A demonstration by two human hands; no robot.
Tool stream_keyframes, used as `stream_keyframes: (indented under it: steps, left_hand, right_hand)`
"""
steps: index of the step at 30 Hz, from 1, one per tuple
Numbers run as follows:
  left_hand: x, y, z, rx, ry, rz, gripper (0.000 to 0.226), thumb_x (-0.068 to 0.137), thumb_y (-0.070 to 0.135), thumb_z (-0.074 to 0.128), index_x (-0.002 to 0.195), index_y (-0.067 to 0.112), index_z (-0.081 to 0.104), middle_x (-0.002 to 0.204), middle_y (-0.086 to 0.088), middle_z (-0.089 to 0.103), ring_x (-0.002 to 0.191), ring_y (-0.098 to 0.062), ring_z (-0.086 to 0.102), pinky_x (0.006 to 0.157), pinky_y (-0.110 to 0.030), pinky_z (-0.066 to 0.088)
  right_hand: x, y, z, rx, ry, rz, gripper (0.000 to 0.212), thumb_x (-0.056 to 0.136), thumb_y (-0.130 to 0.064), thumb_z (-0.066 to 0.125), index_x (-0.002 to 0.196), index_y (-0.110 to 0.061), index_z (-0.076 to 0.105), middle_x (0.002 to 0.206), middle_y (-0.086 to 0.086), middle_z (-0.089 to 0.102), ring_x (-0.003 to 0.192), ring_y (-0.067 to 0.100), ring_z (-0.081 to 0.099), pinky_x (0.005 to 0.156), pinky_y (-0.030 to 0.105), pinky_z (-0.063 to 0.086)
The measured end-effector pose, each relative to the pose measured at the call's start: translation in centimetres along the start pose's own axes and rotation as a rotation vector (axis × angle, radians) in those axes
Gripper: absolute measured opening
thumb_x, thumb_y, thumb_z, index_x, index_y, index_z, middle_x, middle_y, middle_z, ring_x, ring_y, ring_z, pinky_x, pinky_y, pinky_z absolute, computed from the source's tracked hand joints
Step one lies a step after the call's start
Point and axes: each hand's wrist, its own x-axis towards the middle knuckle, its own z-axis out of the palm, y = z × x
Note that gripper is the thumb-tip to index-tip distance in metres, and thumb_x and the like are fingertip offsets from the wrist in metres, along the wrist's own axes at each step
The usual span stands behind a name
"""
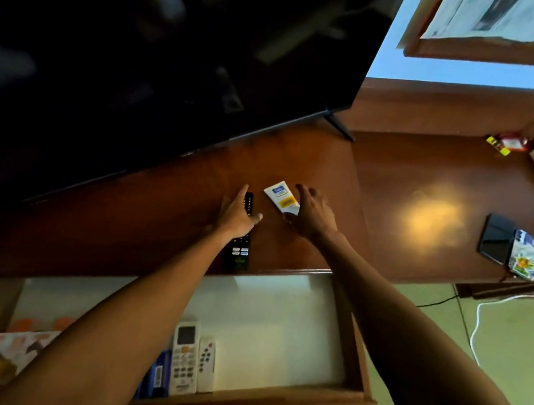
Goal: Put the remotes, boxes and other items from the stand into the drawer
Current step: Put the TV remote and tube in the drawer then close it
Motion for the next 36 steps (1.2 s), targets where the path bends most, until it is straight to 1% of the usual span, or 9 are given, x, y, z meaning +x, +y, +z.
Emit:
stream_keyframes:
  steps: [2, 4, 8, 14, 17, 21, 24, 31, 36]
  left_hand:
    - [0.7, 0.8, 0.8, 0.0, -0.004, -0.029, 0.085, 0.09, 0.028, 0.065, 0.154, 0.031, 0.01, 0.162, -0.018, 0.0, 0.15, -0.032, -0.001, 0.118, -0.049, 0.013]
    - [1.5, 1.0, 1.4, 0.05, 0.007, -0.031, 0.085, 0.089, 0.022, 0.067, 0.154, 0.03, 0.013, 0.162, -0.018, -0.003, 0.15, -0.033, -0.001, 0.119, -0.049, 0.012]
    - [1.6, 0.5, 1.8, 0.103, 0.029, -0.033, 0.079, 0.088, 0.011, 0.065, 0.152, 0.027, 0.022, 0.162, -0.016, 0.004, 0.149, -0.036, 0.008, 0.118, -0.051, 0.019]
    - [-1.4, -1.9, 0.4, 0.003, 0.083, 0.064, 0.073, 0.087, 0.018, 0.068, 0.148, 0.032, 0.031, 0.156, -0.015, 0.022, 0.144, -0.036, 0.022, 0.112, -0.052, 0.031]
    - [-4.5, -3.7, 0.2, -0.029, 0.119, 0.136, 0.071, 0.086, 0.019, 0.069, 0.147, 0.03, 0.035, 0.141, -0.015, 0.039, 0.132, -0.033, 0.039, 0.105, -0.045, 0.039]
    - [-8.9, -7.1, 1.6, -0.022, 0.096, 0.231, 0.07, 0.084, 0.022, 0.071, 0.145, 0.029, 0.039, 0.129, -0.012, 0.048, 0.122, -0.029, 0.048, 0.098, -0.036, 0.041]
    - [-11.8, -9.8, 3.1, 0.024, 0.051, 0.319, 0.07, 0.084, 0.026, 0.07, 0.145, 0.032, 0.036, 0.116, -0.004, 0.049, 0.11, -0.023, 0.054, 0.087, -0.029, 0.043]
    - [-16.2, -14.6, 6.9, 0.033, 0.02, 0.331, 0.067, 0.088, 0.028, 0.066, 0.146, 0.036, 0.032, 0.111, -0.003, 0.048, 0.088, -0.02, 0.06, 0.083, -0.036, 0.054]
    - [-15.4, -14.6, 9.2, -0.013, 0.066, 0.247, 0.063, 0.09, 0.029, 0.064, 0.146, 0.032, 0.033, 0.12, -0.008, 0.048, 0.106, -0.026, 0.057, 0.082, -0.029, 0.047]
  right_hand:
    - [1.4, 0.5, 0.4, -0.039, -0.063, -0.008, 0.082, 0.081, -0.036, 0.073, 0.148, -0.016, 0.03, 0.138, 0.021, 0.047, 0.125, 0.041, 0.048, 0.098, 0.051, 0.048]
    - [2.2, 0.6, 0.9, -0.031, -0.128, -0.026, 0.078, 0.082, -0.032, 0.073, 0.146, -0.016, 0.032, 0.134, 0.022, 0.05, 0.12, 0.042, 0.054, 0.096, 0.052, 0.05]
    - [2.4, 0.5, 1.6, -0.032, -0.144, -0.049, 0.07, 0.082, -0.026, 0.074, 0.141, -0.013, 0.04, 0.13, 0.02, 0.056, 0.113, 0.041, 0.06, 0.092, 0.054, 0.053]
    - [-0.8, 0.5, 1.9, 0.096, -0.081, -0.056, 0.07, 0.083, -0.02, 0.072, 0.144, -0.015, 0.037, 0.13, 0.022, 0.055, 0.112, 0.043, 0.059, 0.089, 0.047, 0.052]
    - [-4.9, 0.3, 3.1, 0.156, -0.055, -0.095, 0.067, 0.083, -0.02, 0.071, 0.141, -0.017, 0.038, 0.127, 0.021, 0.053, 0.107, 0.044, 0.058, 0.083, 0.043, 0.049]
    - [-11.0, -0.7, 4.9, 0.27, -0.027, -0.089, 0.058, 0.081, -0.027, 0.072, 0.131, -0.018, 0.043, 0.123, 0.017, 0.059, 0.103, 0.038, 0.058, 0.079, 0.041, 0.049]
    - [-15.2, -0.9, 6.5, 0.348, -0.012, -0.061, 0.06, 0.077, -0.026, 0.075, 0.128, -0.018, 0.044, 0.125, 0.014, 0.062, 0.104, 0.035, 0.06, 0.08, 0.043, 0.052]
    - [-23.3, 1.6, 12.4, 0.331, -0.115, 0.04, 0.065, 0.081, -0.027, 0.071, 0.138, -0.025, 0.04, 0.12, 0.018, 0.06, 0.104, 0.037, 0.058, 0.083, 0.042, 0.05]
    - [-23.4, 3.0, 14.8, 0.244, -0.168, 0.076, 0.072, 0.092, -0.024, 0.062, 0.153, -0.023, 0.025, 0.128, 0.019, 0.05, 0.106, 0.035, 0.055, 0.086, 0.039, 0.046]
